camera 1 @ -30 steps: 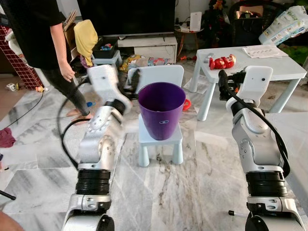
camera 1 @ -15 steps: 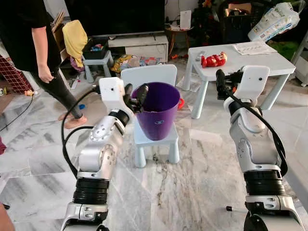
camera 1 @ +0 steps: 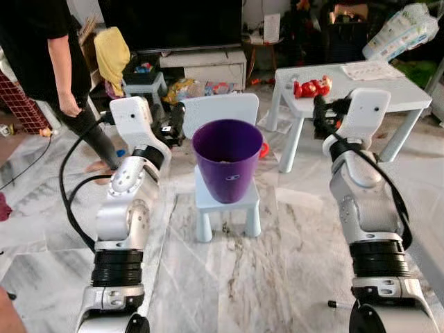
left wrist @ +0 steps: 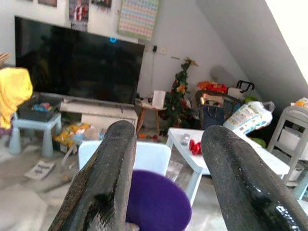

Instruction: Picking trash to rubbish bin

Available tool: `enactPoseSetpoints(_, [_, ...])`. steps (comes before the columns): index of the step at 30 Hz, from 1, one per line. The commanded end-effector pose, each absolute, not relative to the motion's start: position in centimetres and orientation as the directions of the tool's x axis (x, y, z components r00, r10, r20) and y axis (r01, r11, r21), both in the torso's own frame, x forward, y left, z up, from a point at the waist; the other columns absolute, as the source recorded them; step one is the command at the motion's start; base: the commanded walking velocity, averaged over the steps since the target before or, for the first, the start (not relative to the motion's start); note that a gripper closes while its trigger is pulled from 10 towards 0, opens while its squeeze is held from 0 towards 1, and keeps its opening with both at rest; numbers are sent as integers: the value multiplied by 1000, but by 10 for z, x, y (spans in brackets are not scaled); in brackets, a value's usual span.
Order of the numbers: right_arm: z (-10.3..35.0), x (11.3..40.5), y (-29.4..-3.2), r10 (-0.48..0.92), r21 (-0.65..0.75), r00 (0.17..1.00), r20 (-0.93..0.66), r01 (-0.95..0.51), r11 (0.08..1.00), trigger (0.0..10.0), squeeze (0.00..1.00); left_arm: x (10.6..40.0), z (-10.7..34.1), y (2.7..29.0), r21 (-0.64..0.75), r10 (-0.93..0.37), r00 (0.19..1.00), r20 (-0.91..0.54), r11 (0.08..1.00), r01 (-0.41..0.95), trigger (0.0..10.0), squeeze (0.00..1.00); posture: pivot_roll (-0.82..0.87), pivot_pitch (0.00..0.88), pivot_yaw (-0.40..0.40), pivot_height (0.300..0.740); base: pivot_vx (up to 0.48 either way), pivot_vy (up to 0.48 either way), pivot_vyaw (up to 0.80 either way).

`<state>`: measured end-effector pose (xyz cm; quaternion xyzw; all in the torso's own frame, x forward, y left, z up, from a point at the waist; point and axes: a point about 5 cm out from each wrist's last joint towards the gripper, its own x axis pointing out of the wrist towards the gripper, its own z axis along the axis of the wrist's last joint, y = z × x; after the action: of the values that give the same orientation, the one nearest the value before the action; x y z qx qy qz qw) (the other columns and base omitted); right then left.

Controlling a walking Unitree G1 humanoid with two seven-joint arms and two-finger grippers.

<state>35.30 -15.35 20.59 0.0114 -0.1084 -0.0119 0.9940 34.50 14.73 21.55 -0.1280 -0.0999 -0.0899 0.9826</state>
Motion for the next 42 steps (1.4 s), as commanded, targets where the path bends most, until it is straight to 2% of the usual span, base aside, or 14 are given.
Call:
enactPoseSetpoints(1, [213, 351, -157, -37, 12, 970, 242, 35, 999, 10000, 0, 348, 220, 141, -229, -175, 957, 230, 946, 228, 10000, 0, -54, 0, 36, 740, 349, 0, -775])
enactPoseSetpoints(8, [213, 352, -159, -31, 2, 970, 241, 31, 1000, 10000, 0, 348, 226, 138, -239, -176, 951, 253, 942, 238, 10000, 0, -48, 0, 40, 740, 338, 0, -779])
enactPoseSetpoints(39, [220, 353, -159, -29, -4, 965, 260, 31, 999, 10000, 0, 355, 224, 142, -244, -143, 961, 236, 949, 201, 10000, 0, -70, 0, 37, 740, 0, 0, -752])
enactPoseSetpoints(42, [221, 353, -159, -33, -3, 962, 270, 35, 999, 10000, 0, 355, 224, 143, -247, -135, 962, 236, 950, 194, 10000, 0, -71, 0, 42, 740, 0, 0, -210])
